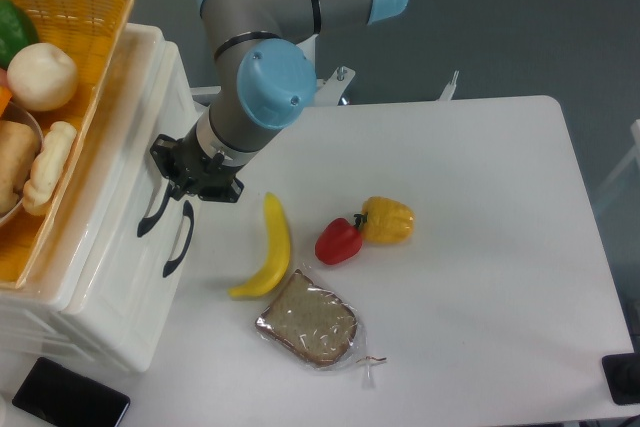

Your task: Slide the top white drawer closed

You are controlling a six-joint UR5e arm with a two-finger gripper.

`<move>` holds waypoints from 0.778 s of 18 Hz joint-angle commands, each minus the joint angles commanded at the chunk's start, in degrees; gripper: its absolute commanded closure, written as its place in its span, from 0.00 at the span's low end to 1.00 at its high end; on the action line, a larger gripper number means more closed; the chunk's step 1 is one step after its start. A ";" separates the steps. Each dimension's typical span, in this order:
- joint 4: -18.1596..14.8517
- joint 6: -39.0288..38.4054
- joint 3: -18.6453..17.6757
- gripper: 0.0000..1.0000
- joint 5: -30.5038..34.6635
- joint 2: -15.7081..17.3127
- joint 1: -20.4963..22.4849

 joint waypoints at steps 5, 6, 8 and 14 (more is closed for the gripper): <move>2.10 0.62 1.32 0.21 0.70 -0.18 7.55; 3.33 0.53 1.58 0.00 0.70 -0.44 8.96; 8.32 1.14 1.32 0.00 1.57 -0.79 11.59; 19.07 13.17 3.51 0.00 15.20 -6.93 20.38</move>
